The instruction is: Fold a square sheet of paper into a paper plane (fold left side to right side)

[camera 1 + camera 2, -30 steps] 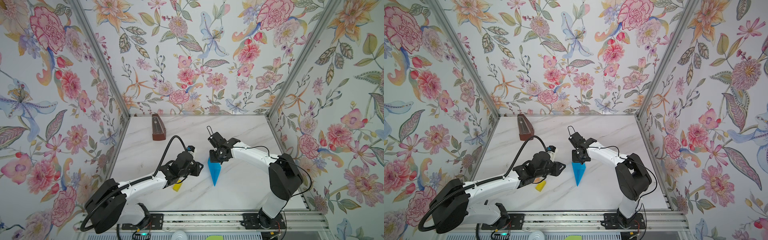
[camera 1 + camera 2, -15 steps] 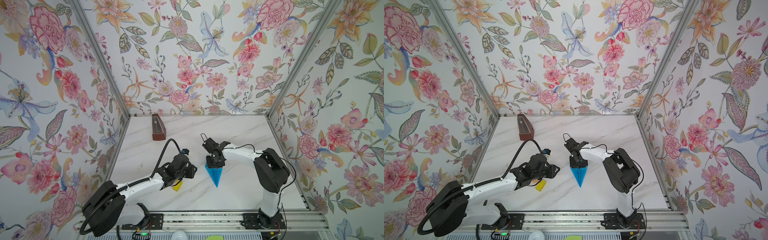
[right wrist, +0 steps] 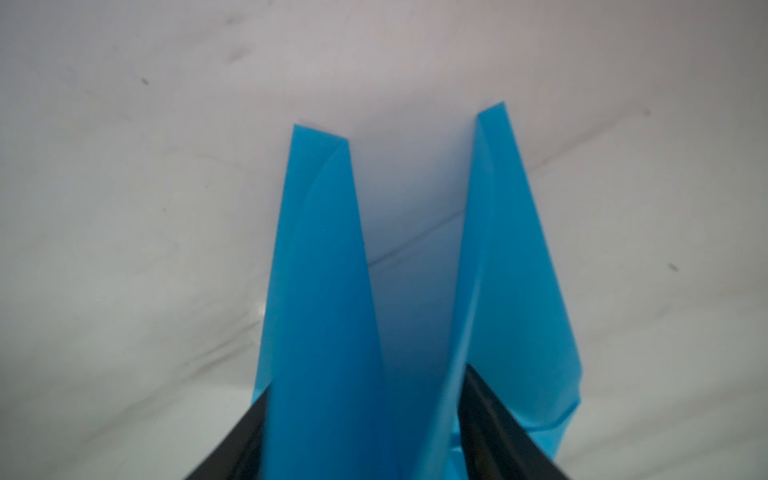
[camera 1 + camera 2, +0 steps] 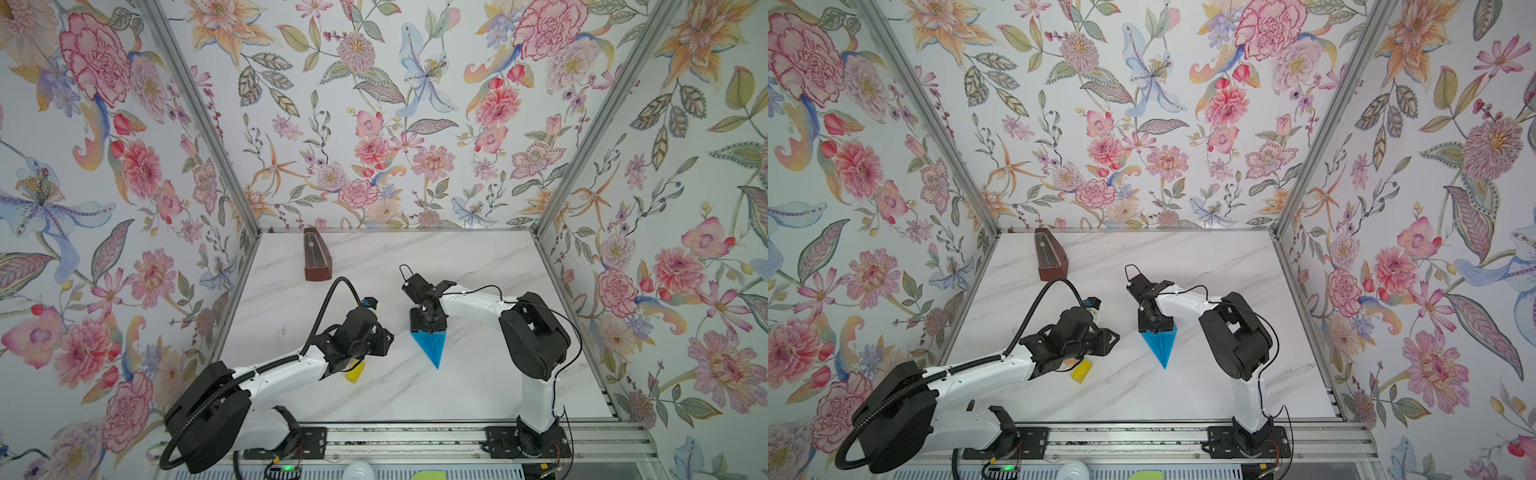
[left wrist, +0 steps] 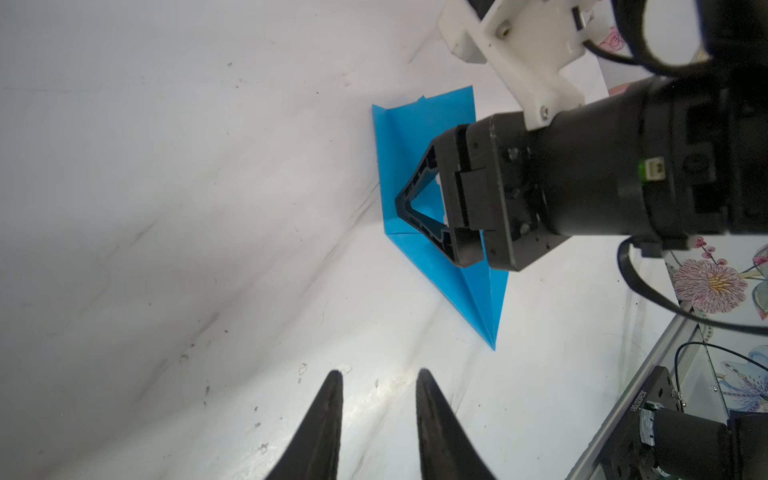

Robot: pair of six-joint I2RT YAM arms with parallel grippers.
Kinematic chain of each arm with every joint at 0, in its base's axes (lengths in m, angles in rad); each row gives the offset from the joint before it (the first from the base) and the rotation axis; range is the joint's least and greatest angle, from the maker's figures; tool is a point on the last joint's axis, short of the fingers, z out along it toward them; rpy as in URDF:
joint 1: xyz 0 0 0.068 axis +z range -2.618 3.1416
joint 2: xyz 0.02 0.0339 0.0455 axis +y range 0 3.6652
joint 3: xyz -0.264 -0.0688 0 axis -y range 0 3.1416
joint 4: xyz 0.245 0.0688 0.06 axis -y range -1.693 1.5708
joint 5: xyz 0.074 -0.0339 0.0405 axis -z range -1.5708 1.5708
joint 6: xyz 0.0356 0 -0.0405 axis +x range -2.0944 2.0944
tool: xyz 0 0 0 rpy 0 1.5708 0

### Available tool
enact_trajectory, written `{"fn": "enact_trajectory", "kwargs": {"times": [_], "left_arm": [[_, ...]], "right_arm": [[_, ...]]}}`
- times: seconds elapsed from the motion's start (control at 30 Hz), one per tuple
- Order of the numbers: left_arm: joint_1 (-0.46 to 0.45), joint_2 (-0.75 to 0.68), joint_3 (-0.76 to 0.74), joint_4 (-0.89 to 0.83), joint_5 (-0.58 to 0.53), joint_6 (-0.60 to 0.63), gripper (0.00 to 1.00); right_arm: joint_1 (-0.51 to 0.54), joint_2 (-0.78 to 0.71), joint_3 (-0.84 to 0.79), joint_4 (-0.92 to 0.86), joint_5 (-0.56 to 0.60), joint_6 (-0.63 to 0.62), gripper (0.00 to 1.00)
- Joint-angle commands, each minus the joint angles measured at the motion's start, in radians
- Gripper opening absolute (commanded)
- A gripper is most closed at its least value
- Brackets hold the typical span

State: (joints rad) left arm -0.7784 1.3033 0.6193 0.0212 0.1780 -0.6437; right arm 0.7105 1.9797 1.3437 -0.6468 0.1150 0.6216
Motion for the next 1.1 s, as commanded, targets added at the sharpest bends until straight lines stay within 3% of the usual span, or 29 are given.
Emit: {"fn": "enact_trajectory", "kwargs": {"times": [0.0,0.17,0.4,0.67,0.77,0.93,1.0,1.07], "left_arm": [[0.017,-0.004,-0.015,-0.009,-0.003,0.013,0.33],[0.026,-0.02,-0.028,-0.021,-0.009,0.016,0.33],[0.056,-0.071,-0.047,-0.066,-0.038,0.032,0.33],[0.123,-0.151,-0.037,-0.185,-0.187,0.082,0.39],[0.161,-0.182,-0.024,-0.224,-0.281,0.123,0.58],[0.253,-0.194,0.021,-0.267,-0.474,0.229,0.94],[0.278,-0.175,0.034,-0.252,-0.561,0.278,0.99],[0.293,-0.154,0.033,-0.204,-0.68,0.323,0.99]], "right_arm": [[-0.047,0.081,0.04,0.048,0.0,0.003,0.63],[-0.11,0.192,0.164,0.067,-0.011,-0.014,0.68],[-0.192,0.344,0.385,0.063,-0.015,-0.026,0.68],[-0.236,0.266,0.559,-0.057,-0.034,-0.088,0.68],[-0.247,0.163,0.518,-0.059,-0.051,-0.133,0.69],[-0.298,-0.022,0.379,-0.052,-0.033,-0.206,0.82],[-0.325,-0.089,0.302,-0.034,-0.004,-0.238,0.98],[-0.359,-0.167,0.198,0.021,0.013,-0.283,0.99]]}}
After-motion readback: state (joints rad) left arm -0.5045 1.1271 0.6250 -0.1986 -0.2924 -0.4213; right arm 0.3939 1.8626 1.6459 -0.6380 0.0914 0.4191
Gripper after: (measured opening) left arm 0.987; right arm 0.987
